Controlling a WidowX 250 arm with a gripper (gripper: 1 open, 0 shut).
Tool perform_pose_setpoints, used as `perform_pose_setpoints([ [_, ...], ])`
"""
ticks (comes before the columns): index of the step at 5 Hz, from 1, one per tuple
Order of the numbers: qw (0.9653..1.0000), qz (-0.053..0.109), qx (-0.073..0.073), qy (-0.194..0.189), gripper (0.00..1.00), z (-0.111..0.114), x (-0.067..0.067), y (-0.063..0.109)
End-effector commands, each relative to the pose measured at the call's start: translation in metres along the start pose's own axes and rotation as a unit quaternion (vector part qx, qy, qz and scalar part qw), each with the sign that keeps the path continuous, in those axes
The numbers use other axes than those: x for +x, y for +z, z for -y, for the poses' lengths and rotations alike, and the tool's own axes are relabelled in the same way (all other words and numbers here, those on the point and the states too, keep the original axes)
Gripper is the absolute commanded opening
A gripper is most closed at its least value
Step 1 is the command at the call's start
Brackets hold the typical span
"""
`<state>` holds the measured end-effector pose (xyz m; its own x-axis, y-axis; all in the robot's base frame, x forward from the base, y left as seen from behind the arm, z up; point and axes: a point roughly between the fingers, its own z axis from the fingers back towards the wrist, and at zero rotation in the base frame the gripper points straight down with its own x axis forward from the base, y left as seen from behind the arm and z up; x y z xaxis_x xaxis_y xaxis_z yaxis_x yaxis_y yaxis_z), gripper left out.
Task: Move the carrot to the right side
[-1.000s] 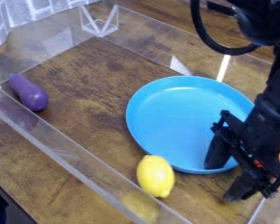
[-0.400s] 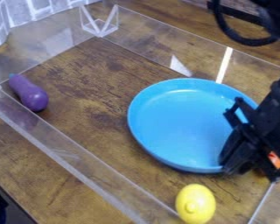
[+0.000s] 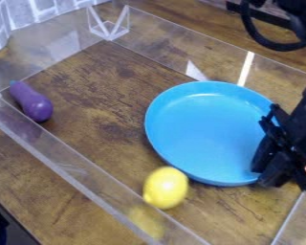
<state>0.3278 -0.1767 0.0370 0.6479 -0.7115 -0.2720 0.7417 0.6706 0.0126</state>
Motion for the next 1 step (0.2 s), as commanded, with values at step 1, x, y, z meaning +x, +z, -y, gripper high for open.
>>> perform_pose_setpoints([
  [1, 0.9992, 0.038, 0.0, 0.015, 0.0, -0.0124, 0.0005, 0.0294],
])
